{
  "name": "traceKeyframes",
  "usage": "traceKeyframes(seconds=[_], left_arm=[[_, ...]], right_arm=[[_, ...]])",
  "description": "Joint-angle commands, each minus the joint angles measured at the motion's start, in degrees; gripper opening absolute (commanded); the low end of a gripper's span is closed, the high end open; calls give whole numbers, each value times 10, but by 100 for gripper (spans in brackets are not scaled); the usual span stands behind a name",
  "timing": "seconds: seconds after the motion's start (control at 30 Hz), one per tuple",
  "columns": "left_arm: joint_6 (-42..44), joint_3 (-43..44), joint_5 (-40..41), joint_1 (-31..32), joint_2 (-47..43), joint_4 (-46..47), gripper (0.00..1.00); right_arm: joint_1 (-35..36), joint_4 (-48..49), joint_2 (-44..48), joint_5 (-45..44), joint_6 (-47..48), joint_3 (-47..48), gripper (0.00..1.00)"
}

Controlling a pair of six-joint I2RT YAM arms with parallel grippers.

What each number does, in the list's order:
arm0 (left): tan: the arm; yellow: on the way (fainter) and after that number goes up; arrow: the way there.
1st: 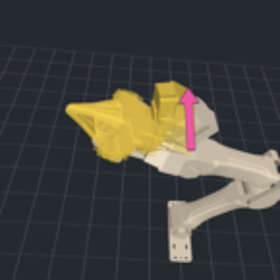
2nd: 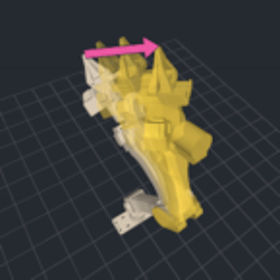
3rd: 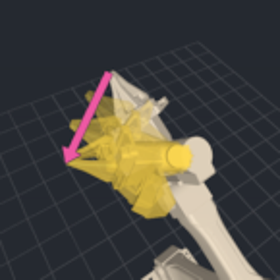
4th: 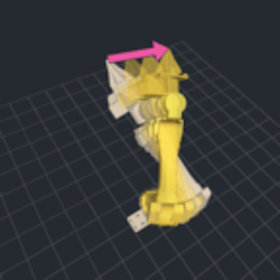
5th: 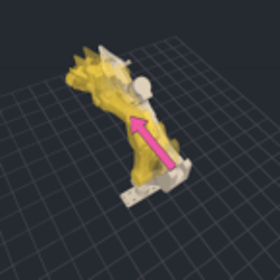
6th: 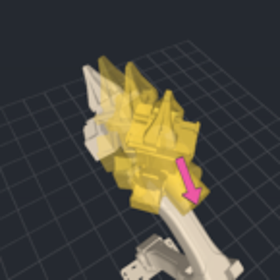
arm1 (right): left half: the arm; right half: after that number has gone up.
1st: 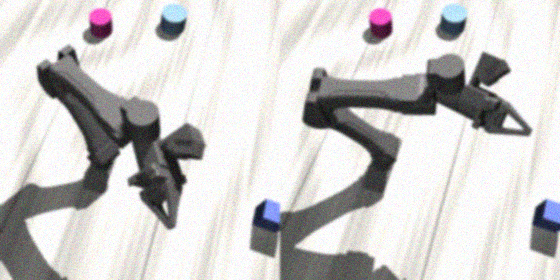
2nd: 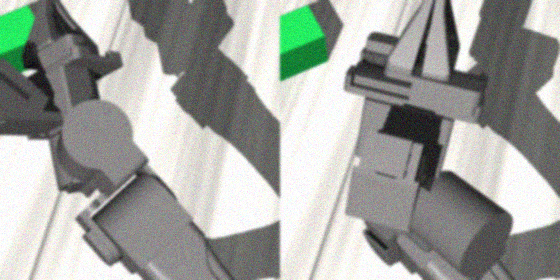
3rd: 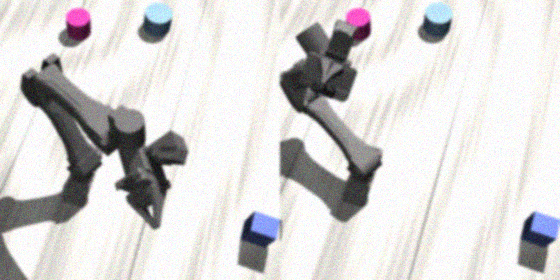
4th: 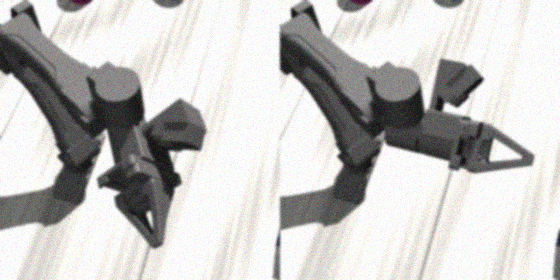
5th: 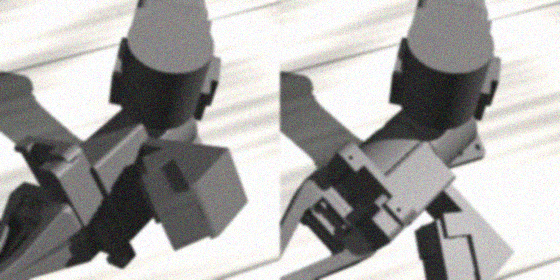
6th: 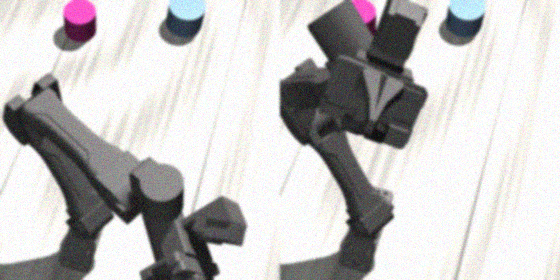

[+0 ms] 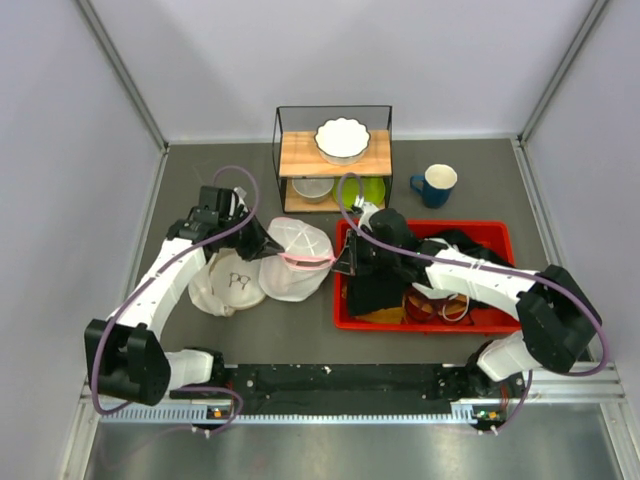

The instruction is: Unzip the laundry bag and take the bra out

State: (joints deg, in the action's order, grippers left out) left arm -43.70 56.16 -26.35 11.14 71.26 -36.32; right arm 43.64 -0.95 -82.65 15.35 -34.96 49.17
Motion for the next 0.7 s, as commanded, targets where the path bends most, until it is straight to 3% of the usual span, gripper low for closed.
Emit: traceKeyframes(seconds=[0.0,0.2,0.3,0.37,0.47,0.6,0.63,0.67], left_arm=[[34,36,19,-12,-3,22,0],[70,43,49,-22,-19,-4,0],[57,43,50,-34,-14,29,0],[46,61,25,-24,18,56,0],[55,119,38,2,64,22,0],[58,164,43,15,77,-9,26],[61,172,44,15,74,-20,41],[63,183,48,17,66,-31,45]], right_arm=[[-9,-23,20,6,26,12,0],[-8,-29,-1,16,41,31,0],[-8,-24,-7,34,34,35,0],[-6,-5,-17,52,8,37,0],[8,2,-27,59,-22,51,0],[34,27,-30,36,-53,51,0],[35,35,-30,34,-61,49,0],[33,44,-30,34,-77,40,0]])
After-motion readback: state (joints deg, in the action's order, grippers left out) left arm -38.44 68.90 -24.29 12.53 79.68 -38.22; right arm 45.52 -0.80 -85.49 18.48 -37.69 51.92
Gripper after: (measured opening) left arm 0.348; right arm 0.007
